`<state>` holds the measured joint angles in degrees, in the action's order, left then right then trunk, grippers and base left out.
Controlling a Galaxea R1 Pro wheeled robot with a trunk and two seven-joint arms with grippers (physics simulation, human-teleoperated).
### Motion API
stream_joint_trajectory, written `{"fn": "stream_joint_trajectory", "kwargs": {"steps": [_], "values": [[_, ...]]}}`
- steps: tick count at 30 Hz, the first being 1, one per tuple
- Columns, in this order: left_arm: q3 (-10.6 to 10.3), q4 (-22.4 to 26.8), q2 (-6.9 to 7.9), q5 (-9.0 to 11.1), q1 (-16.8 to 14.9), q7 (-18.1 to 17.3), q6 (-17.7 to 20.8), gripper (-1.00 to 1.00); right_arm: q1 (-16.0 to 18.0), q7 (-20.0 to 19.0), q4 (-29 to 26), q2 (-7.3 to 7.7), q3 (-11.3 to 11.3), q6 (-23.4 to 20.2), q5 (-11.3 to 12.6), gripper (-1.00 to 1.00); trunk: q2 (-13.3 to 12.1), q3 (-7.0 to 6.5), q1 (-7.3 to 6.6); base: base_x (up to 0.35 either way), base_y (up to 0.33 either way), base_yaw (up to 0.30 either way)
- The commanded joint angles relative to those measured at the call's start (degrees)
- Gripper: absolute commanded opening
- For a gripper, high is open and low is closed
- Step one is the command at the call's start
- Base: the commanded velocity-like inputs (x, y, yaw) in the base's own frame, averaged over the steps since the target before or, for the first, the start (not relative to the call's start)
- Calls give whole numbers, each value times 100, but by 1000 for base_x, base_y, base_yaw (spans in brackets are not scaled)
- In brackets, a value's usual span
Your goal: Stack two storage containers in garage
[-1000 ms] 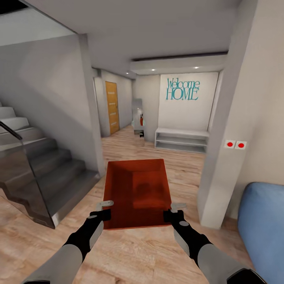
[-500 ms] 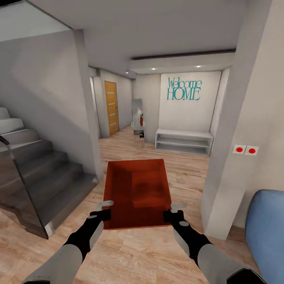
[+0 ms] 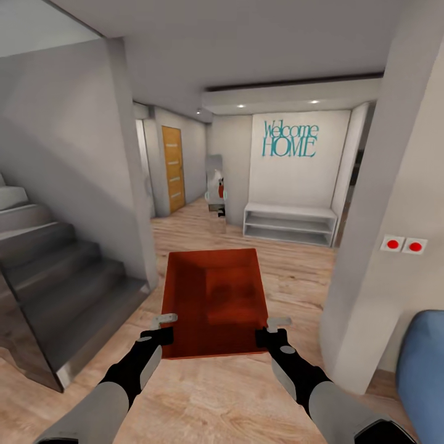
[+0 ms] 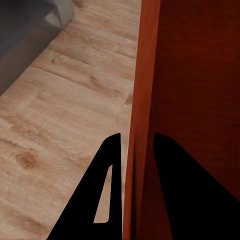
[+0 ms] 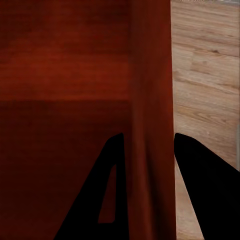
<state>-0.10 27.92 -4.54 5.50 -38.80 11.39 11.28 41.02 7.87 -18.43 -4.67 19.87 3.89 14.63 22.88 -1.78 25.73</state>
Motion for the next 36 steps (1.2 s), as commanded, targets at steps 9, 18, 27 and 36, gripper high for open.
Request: {"fn": "stream_joint_trajectory", "kwargs": {"steps": [9, 18, 27, 36], "values": [[98, 29, 5, -84, -5, 56, 41, -100, 2, 39, 155, 27, 26, 31, 75, -100, 4, 1, 5, 322, 0, 0], [98, 29, 12, -84, -5, 56, 41, -100, 2, 39, 155, 27, 26, 25, 75, -100, 4, 1, 5, 322, 0, 0], [98, 29, 14, -84, -5, 56, 41, -100, 2, 42, 155, 27, 26, 32, 75, -100, 4, 1, 5, 322, 0, 0], [98, 29, 14, -84, -5, 56, 40, -100, 2, 47, 155, 27, 26, 33, 75, -100, 4, 1, 5, 322, 0, -2]]}}
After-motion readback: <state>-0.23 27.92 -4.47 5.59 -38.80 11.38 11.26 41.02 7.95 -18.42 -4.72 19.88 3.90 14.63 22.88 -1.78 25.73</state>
